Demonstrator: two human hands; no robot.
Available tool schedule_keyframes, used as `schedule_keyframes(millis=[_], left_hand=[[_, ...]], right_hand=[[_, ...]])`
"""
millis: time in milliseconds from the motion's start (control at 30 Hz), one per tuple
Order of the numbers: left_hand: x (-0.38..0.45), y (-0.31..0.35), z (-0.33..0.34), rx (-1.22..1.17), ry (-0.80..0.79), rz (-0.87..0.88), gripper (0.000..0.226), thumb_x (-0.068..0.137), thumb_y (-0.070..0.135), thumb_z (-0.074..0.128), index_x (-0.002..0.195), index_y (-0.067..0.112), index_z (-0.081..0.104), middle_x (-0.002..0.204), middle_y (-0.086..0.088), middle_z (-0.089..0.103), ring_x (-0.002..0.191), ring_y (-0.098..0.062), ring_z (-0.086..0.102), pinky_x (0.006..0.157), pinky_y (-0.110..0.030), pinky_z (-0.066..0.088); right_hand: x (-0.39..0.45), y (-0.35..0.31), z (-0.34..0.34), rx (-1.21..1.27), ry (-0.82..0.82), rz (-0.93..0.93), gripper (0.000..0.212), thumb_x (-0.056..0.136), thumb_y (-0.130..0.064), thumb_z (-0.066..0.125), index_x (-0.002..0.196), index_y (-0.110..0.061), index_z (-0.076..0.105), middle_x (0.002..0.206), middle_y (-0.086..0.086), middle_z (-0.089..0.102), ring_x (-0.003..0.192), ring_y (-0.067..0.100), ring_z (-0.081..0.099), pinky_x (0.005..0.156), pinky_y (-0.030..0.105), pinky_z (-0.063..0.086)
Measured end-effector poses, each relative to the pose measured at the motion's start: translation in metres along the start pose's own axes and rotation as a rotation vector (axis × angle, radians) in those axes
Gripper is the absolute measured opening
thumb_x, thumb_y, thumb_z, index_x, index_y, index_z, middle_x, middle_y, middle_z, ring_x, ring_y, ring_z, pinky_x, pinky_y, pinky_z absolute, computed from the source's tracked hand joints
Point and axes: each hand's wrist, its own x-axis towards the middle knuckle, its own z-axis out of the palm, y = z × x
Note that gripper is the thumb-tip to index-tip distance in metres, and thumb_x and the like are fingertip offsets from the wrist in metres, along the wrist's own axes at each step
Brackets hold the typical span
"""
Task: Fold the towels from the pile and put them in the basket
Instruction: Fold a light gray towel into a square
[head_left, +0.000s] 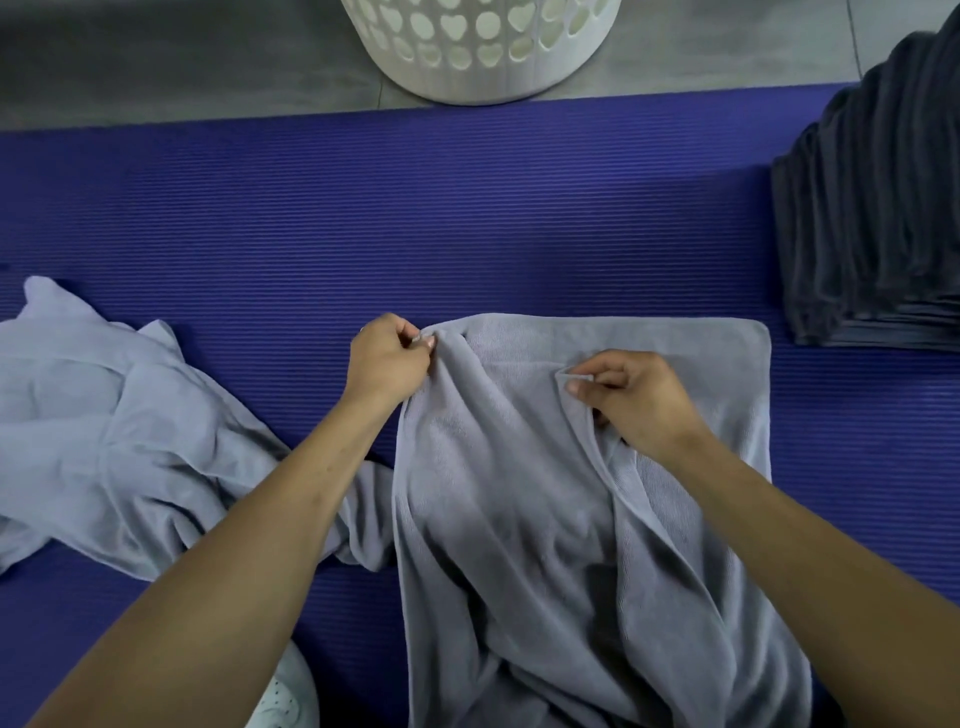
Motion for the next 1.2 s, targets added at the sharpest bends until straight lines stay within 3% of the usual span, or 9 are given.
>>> schedule_keyframes(millis=[167, 267, 433, 567, 667, 767, 900, 1033, 1200], left_hand=[[-0.023, 0.006, -0.014, -0.328, -0.154, -0.021, 0.004, 0.091, 0.015, 0.069, 0.091, 0.017, 0.066, 0.061, 0.012, 0.064, 0.069, -0.007, 0.063, 0.073, -0.030, 0.054], [-0.040, 0.028, -0.007, -0.414, -0.253, 0.013, 0.009, 0.089, 0.012, 0.071, 0.098, 0.015, 0.072, 0.067, 0.008, 0.071, 0.073, -0.006, 0.068, 0.071, -0.024, 0.055], [-0.060, 0.067, 0.047, -0.437, -0.387, 0.052, 0.006, 0.090, 0.015, 0.070, 0.090, 0.016, 0.076, 0.079, 0.002, 0.076, 0.069, -0.003, 0.068, 0.066, -0.016, 0.053], [-0.069, 0.094, 0.100, -0.374, -0.409, 0.054, 0.008, 0.090, 0.019, 0.070, 0.085, 0.014, 0.075, 0.079, -0.002, 0.073, 0.064, -0.005, 0.063, 0.060, -0.018, 0.049], [-0.072, 0.096, 0.115, -0.362, -0.385, 0.038, 0.014, 0.090, 0.025, 0.070, 0.084, 0.013, 0.072, 0.071, -0.014, 0.068, 0.058, -0.017, 0.057, 0.056, -0.030, 0.046], [-0.070, 0.091, 0.114, -0.360, -0.376, 0.058, 0.014, 0.091, 0.023, 0.069, 0.088, 0.010, 0.072, 0.083, -0.019, 0.071, 0.066, -0.019, 0.059, 0.063, -0.032, 0.047], [-0.069, 0.086, 0.112, -0.376, -0.389, 0.078, 0.012, 0.090, 0.020, 0.070, 0.089, 0.009, 0.073, 0.079, -0.015, 0.071, 0.068, -0.014, 0.059, 0.068, -0.031, 0.048], [-0.070, 0.084, 0.114, -0.388, -0.377, 0.112, 0.006, 0.090, 0.020, 0.069, 0.088, 0.015, 0.073, 0.066, 0.009, 0.068, 0.066, -0.003, 0.062, 0.070, -0.024, 0.052], [-0.071, 0.080, 0.111, -0.409, -0.381, 0.140, 0.005, 0.091, 0.019, 0.068, 0.088, 0.019, 0.072, 0.058, 0.017, 0.064, 0.058, 0.005, 0.059, 0.060, -0.014, 0.045]], right_hand=[[-0.001, -0.003, -0.010, 0.019, 0.007, 0.043, 0.005, 0.089, -0.019, 0.073, 0.092, -0.015, 0.073, 0.066, 0.002, 0.069, 0.048, 0.010, 0.056, 0.038, 0.022, 0.041], [-0.008, -0.003, -0.033, 0.035, 0.096, 0.020, 0.002, 0.088, -0.016, 0.074, 0.087, -0.017, 0.073, 0.079, 0.010, 0.073, 0.064, 0.020, 0.064, 0.060, 0.035, 0.056], [-0.014, 0.022, -0.090, -0.175, 0.347, -0.003, 0.004, 0.088, -0.020, 0.073, 0.088, -0.016, 0.075, 0.075, 0.001, 0.072, 0.071, 0.018, 0.068, 0.072, 0.031, 0.057], [-0.008, 0.040, -0.111, -0.226, 0.505, -0.006, 0.009, 0.091, -0.020, 0.070, 0.085, -0.013, 0.071, 0.069, -0.008, 0.066, 0.071, 0.014, 0.065, 0.064, 0.014, 0.049], [0.002, 0.044, -0.113, -0.234, 0.563, -0.001, 0.007, 0.091, -0.022, 0.070, 0.088, -0.015, 0.071, 0.071, -0.010, 0.066, 0.074, 0.011, 0.065, 0.071, 0.021, 0.052], [0.011, 0.043, -0.110, -0.301, 0.585, -0.046, 0.009, 0.092, -0.024, 0.068, 0.091, -0.017, 0.072, 0.075, -0.005, 0.069, 0.075, 0.015, 0.065, 0.071, 0.032, 0.054], [0.019, 0.041, -0.106, -0.453, 0.604, -0.063, 0.014, 0.094, -0.024, 0.064, 0.090, -0.012, 0.070, 0.096, 0.003, 0.064, 0.082, 0.025, 0.061, 0.074, 0.042, 0.053], [0.021, 0.039, -0.099, -0.527, 0.621, -0.035, 0.016, 0.096, -0.023, 0.058, 0.093, -0.010, 0.066, 0.114, 0.003, 0.057, 0.090, 0.024, 0.060, 0.076, 0.035, 0.047], [0.024, 0.038, -0.101, -0.445, 0.616, 0.060, 0.012, 0.094, -0.029, 0.063, 0.093, -0.017, 0.062, 0.091, 0.005, 0.068, 0.086, 0.027, 0.064, 0.078, 0.042, 0.054]])
